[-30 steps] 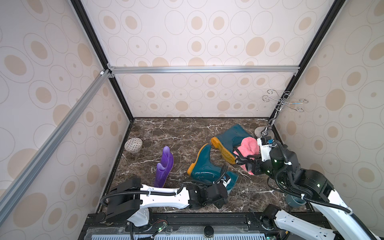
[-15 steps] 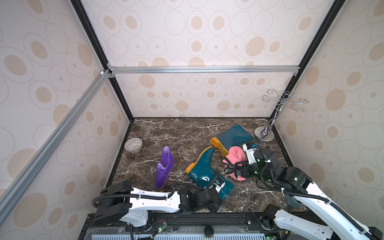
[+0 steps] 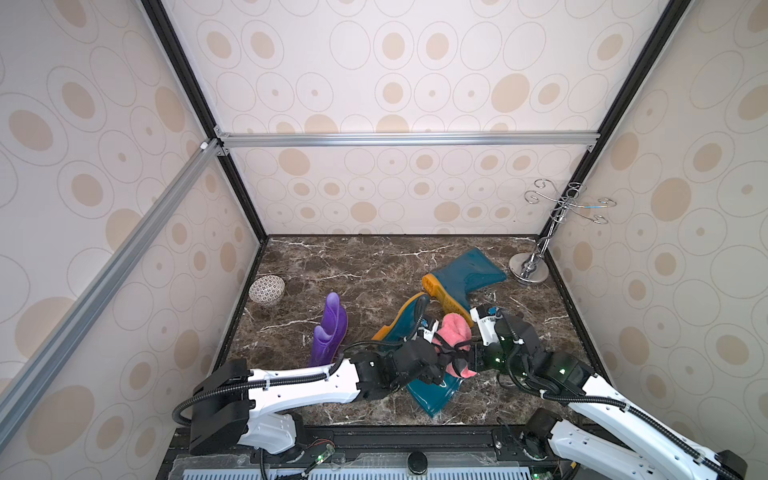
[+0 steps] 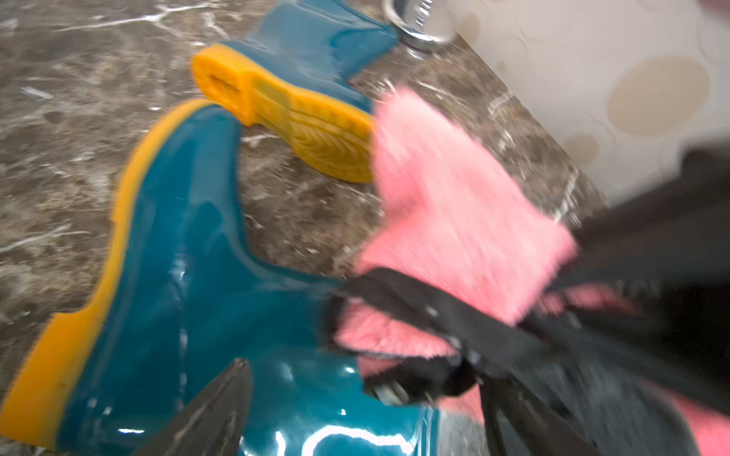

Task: Wipe the rubber boots with a cloth
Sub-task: Pick up the rubber boot from the center of the board.

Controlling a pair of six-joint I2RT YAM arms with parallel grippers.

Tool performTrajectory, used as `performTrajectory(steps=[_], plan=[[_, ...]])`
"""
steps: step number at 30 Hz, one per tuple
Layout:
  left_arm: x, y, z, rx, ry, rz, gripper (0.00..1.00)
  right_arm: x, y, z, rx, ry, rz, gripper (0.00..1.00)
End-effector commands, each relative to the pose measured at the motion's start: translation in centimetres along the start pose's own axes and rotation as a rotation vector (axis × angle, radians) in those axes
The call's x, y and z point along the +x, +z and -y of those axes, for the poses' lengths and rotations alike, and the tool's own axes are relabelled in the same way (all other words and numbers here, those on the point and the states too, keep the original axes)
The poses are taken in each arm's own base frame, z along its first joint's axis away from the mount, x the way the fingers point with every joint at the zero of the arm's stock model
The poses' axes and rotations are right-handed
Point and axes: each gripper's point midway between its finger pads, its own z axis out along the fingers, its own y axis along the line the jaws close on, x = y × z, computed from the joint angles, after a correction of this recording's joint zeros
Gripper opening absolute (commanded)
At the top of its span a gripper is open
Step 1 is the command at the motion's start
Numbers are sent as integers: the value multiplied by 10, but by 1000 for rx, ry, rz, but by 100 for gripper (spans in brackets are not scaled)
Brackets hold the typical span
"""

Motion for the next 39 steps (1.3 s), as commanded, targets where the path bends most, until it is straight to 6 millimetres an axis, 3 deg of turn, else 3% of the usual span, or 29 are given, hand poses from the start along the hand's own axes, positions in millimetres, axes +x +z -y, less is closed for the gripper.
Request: performTrajectory(steps=[1,5,8,11,14,17,21,25,29,34,36,39], plan=[[-19,8,-34,-104,-98,11,89,-2,5,-11,-45,-7,15,0],[-19,21,-55,-184,-98,-4,91,5,10,-12,-84,-42,53,0],[-13,28,-73,-210,-133,-2,91,21,25,-4,-65,-41,3,0],[-15,33,-88,-231,-132,12,91,34,33,-20,-116,-119,-30,0],[-18,36,-96,-254,-97,20,93,36,38,-30,-117,-201,-3,0],[-17,41,-97,-220,-106,20,93,42,52,-25,-102,-200,-16,0],[-2,51,-108,-243,-113,-17,92,46,74,-10,-36,-168,-11,0],[-12,46,-94,-168,-126,11,91,47,87,-12,-25,-167,-41,0],[-59,22,-69,-104,-69,105,96,40,87,-13,-36,-147,5,0],[-120,-32,-60,-158,19,181,97,47,88,-11,-22,-162,-33,0],[-135,-57,-69,-240,46,191,97,49,89,-8,-13,-159,-39,0],[-139,-94,-91,-378,79,154,98,52,88,-5,-11,-152,-40,0]])
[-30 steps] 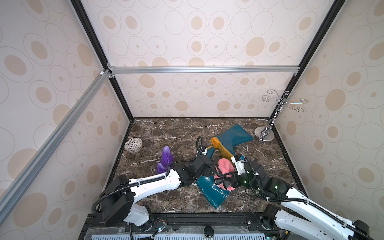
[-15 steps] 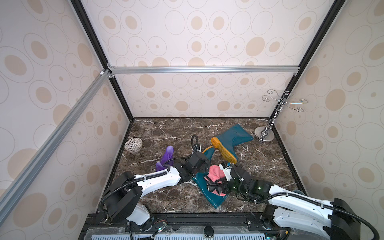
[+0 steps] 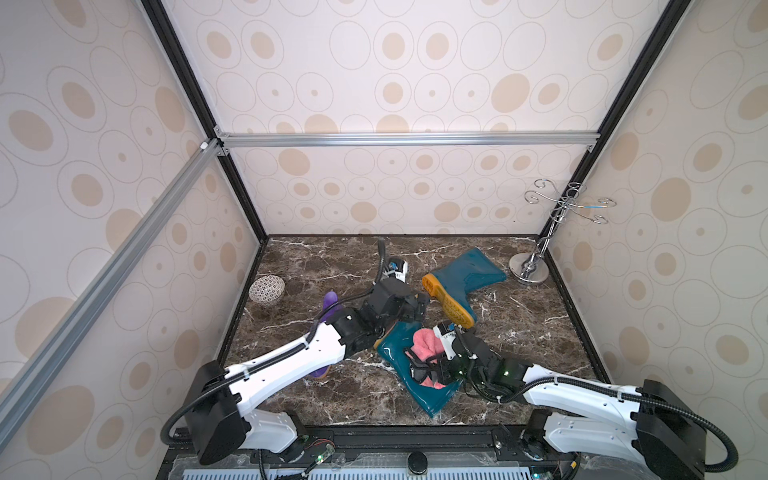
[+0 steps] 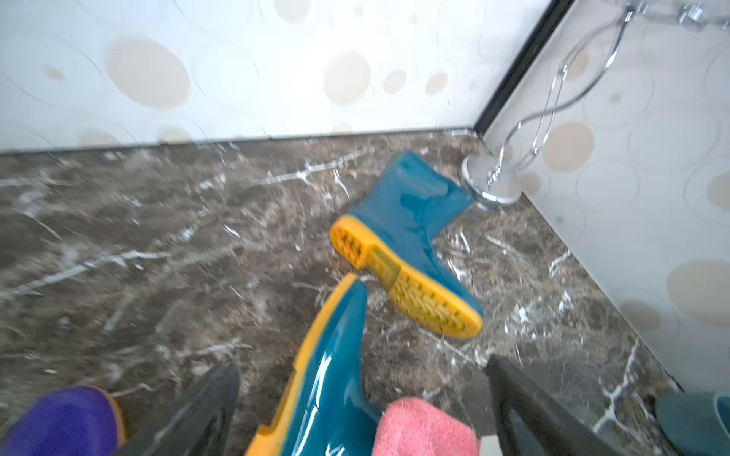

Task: Wipe the rubber boots with a cloth
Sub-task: Pick up the rubber boot from the center of the board.

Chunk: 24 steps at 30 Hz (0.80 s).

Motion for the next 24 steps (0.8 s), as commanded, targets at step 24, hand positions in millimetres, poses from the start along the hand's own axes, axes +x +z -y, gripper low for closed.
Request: performTrajectory(steps=[24], plan=[[83,-141,-126,-377,57,-430,100,-4,-6,-4,-12,-25,7,0]])
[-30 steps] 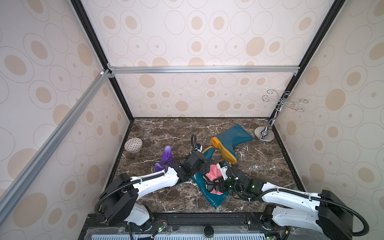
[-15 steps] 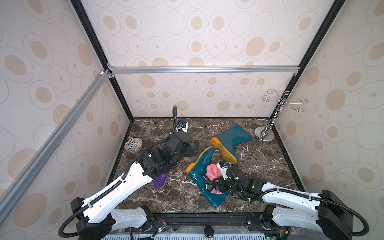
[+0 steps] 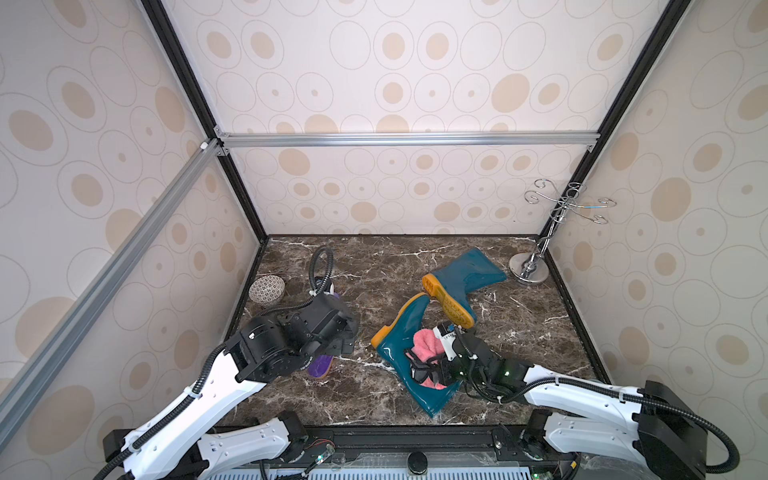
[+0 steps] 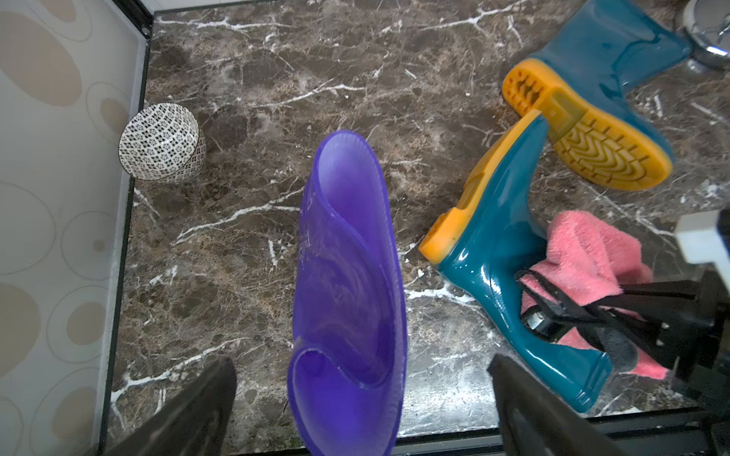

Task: Wipe the rubber boots with a cloth
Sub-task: Pick up the rubber boot from the center of the board.

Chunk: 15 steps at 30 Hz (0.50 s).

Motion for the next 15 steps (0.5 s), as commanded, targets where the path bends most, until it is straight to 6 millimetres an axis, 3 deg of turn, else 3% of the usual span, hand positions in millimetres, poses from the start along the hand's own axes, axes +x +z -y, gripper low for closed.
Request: performTrajectory(steps=[1,7,11,15], plan=[[7,12,0,-55,27,-29,100,-6,-5,-5,-15,-1,12,0],[12,34,9,-76,87,-44,93,-8,-9,-6,-23,3,26,0],[15,46,16,-59,105,-51,68,-9,-11,-7,-26,5,29,0],[12,54,2,-116,113,-37,40,-8,-14,-6,-26,3,29,0]])
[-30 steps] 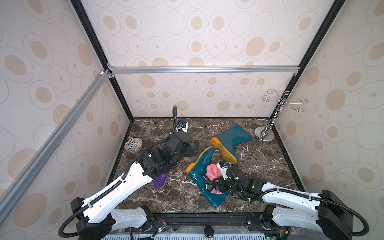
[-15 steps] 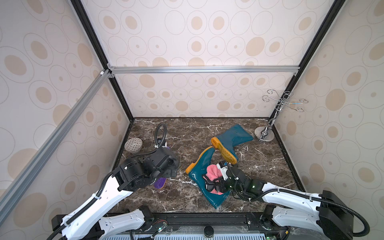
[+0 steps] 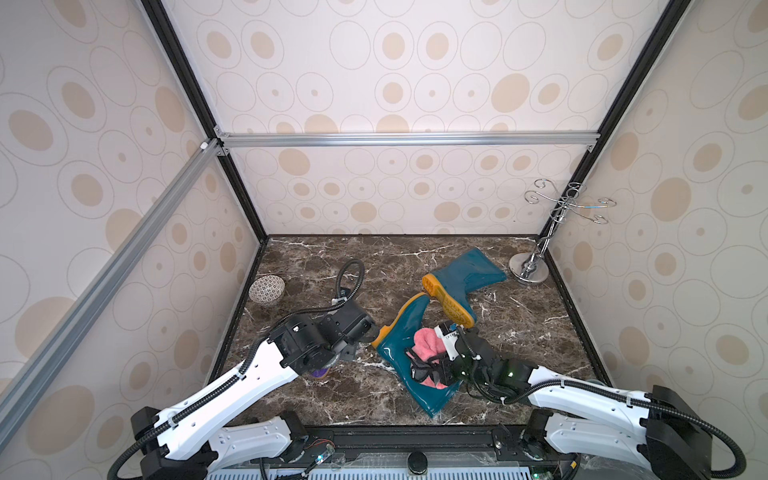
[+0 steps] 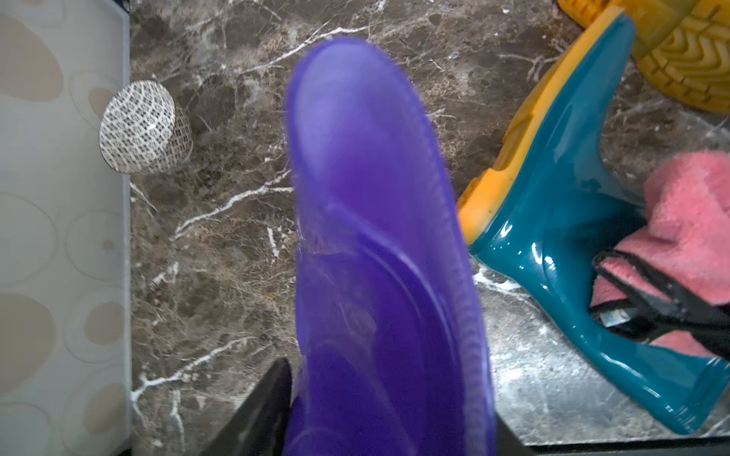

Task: Wipe the rubber boots with a cloth
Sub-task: Pick up the rubber boot from the center of the board, then place the rubber boot at the center of the board.

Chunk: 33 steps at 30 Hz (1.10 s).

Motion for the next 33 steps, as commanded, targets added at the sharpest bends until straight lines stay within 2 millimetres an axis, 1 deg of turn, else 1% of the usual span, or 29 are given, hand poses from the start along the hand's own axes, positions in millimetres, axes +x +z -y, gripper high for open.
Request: performTrajectory(steps=[1,2,3,4,5,7,11,12,14,16,18,20,23,26,27,29,33], plan=[[-12,4,-12,-38,-10,51,30,-3,-6,-3,-10,4,12,0],[-16,4,-13,-36,-11,65,20,-4,-7,-3,-10,3,15,0],[-23,4,-16,-41,-15,91,2,-3,-7,-3,-11,3,15,0],[-29,4,-20,-60,-19,116,0,-3,-8,-3,-13,3,18,0],[-37,5,-23,-72,-5,142,0,-3,-7,-3,-13,5,21,0],[-60,-1,-32,-121,9,217,0,-2,-7,-2,-11,3,16,0],[-118,-20,-47,-126,0,419,0,2,-4,-1,-9,8,2,0],[-132,-21,-50,-125,23,459,0,4,-4,-1,-11,11,-3,0],[-150,-16,-57,-169,71,476,0,5,-5,-2,-17,14,-8,0],[-165,-9,-68,-266,101,469,0,3,-7,-2,-13,9,-5,0],[-180,1,-77,-276,92,470,0,1,-9,-2,-11,2,-2,0],[-190,5,-94,-299,56,461,0,-2,-12,-2,-5,0,8,0],[-197,12,-126,-355,-11,428,0,-3,-15,-1,-4,-1,20,0],[-205,9,-149,-385,-95,423,0,-2,-15,0,-6,-2,20,0],[-207,9,-152,-379,-117,422,0,-1,-15,0,-6,-1,17,0],[-208,13,-152,-373,-136,421,0,0,-13,0,-8,0,15,0],[-212,28,-143,-302,-142,420,0,0,-11,-2,-13,8,8,0]])
